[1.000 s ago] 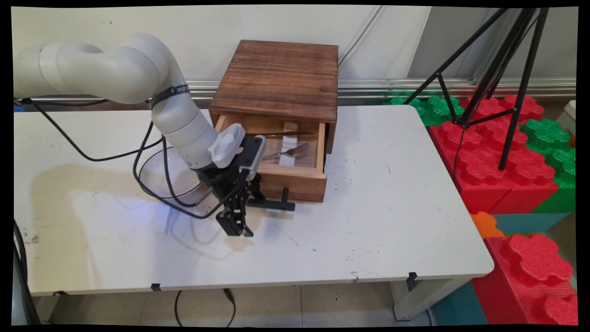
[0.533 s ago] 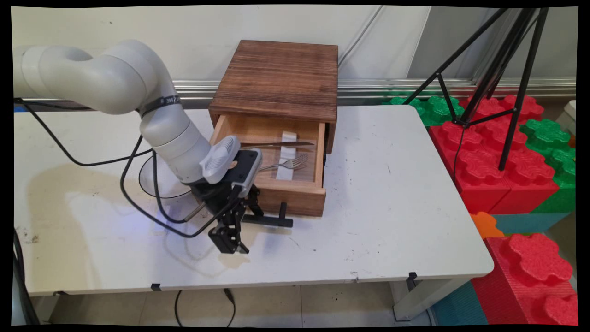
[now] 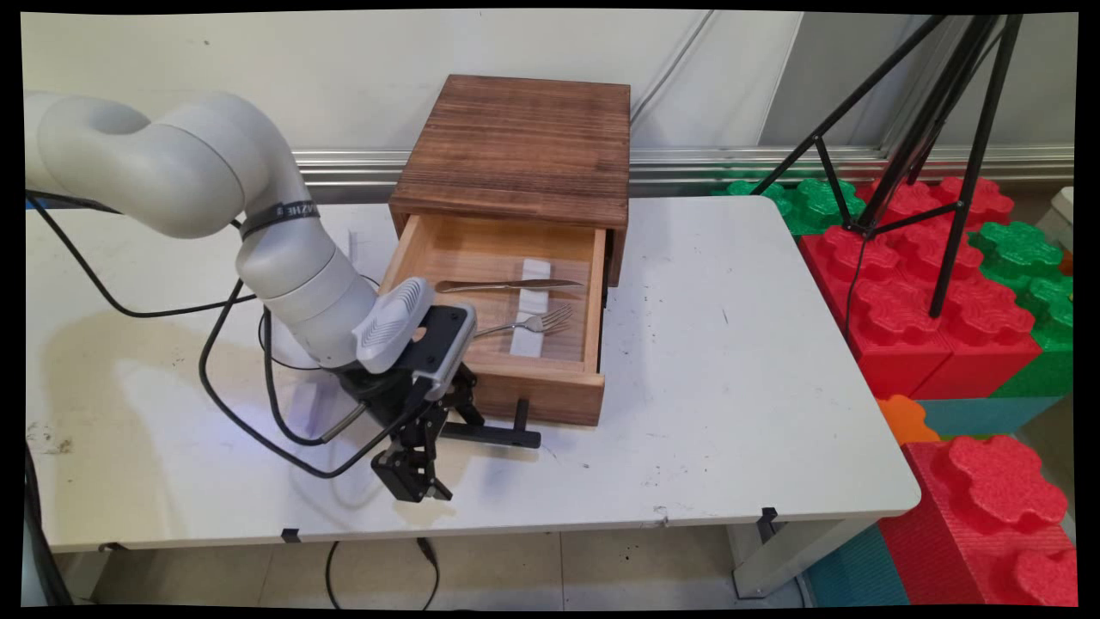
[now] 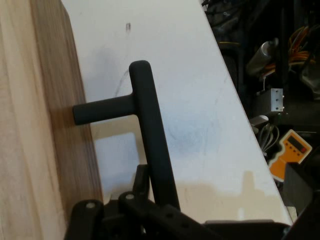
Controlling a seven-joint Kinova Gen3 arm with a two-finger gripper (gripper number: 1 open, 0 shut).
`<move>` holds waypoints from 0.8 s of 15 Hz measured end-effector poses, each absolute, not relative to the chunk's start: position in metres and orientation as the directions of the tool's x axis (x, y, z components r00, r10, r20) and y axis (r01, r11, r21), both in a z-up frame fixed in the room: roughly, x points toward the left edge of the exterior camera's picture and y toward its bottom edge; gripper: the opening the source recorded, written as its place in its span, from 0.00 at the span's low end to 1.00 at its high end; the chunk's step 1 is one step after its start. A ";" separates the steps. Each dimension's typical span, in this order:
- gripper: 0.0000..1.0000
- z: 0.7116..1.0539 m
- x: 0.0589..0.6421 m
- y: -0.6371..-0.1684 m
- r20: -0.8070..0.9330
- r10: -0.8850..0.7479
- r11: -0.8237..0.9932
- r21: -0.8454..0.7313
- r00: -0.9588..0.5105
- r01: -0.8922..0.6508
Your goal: Open the drawer
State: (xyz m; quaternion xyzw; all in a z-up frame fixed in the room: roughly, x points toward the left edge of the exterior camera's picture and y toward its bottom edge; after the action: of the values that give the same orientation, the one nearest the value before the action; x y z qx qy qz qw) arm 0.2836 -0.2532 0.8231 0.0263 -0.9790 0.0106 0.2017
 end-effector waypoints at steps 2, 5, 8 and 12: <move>1.00 0.822 0.285 -0.249 0.393 -0.035 0.999 -0.017 -0.919 -0.046; 1.00 0.820 0.288 -0.244 0.390 -0.024 0.999 -0.022 -0.921 -0.036; 1.00 0.819 0.290 -0.240 0.389 -0.013 0.999 -0.028 -0.921 -0.026; 1.00 0.818 0.290 -0.234 0.390 0.001 0.999 -0.033 -0.921 -0.013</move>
State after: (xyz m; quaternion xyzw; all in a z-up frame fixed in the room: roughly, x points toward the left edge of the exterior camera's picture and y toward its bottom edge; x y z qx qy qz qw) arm 0.2896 -0.2335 0.8180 0.0031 -0.9799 0.0177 0.1989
